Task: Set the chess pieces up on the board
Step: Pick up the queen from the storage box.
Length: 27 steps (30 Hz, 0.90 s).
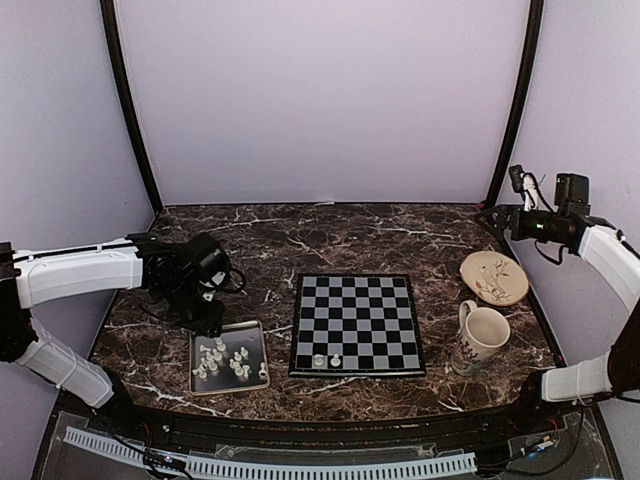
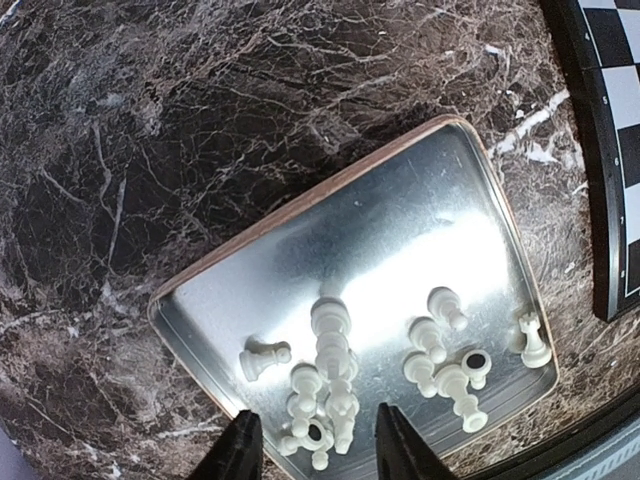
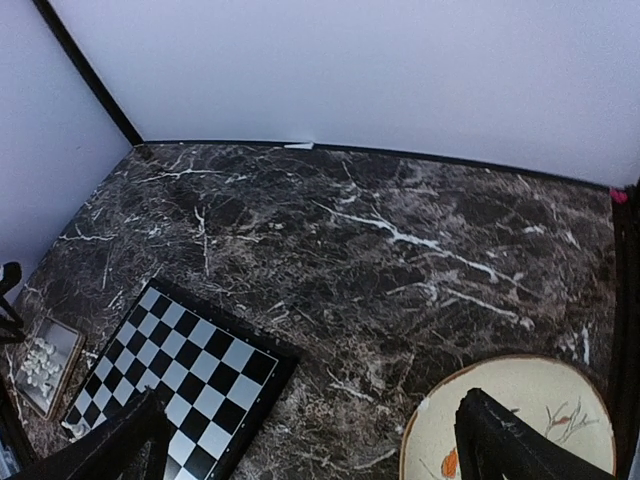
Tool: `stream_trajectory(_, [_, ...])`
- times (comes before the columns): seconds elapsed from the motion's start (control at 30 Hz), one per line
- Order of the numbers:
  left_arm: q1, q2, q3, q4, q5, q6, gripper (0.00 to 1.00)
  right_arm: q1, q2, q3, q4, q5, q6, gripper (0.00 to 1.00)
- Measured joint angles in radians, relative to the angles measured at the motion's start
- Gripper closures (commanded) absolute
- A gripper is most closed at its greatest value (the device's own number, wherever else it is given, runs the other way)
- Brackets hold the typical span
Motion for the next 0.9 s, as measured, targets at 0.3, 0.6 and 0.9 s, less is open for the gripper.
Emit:
stream_trajectory(0.3, [0.031, 0.122, 0.019, 0.041, 0.035, 0.02, 0.64, 0.001, -0.024, -0.129, 0.075, -0.161, -0.127, 0.02])
stream_trajectory(0.6, [0.031, 0.14, 0.019, 0.043, 0.05, 0.02, 0.78, 0.001, -0.043, -0.13, 0.087, -0.209, -0.164, 0.03])
stream_trajectory(0.9, [0.03, 0.191, 0.019, 0.061, 0.055, 0.026, 0.91, 0.001, -0.043, -0.13, 0.089, -0.217, -0.179, 0.04])
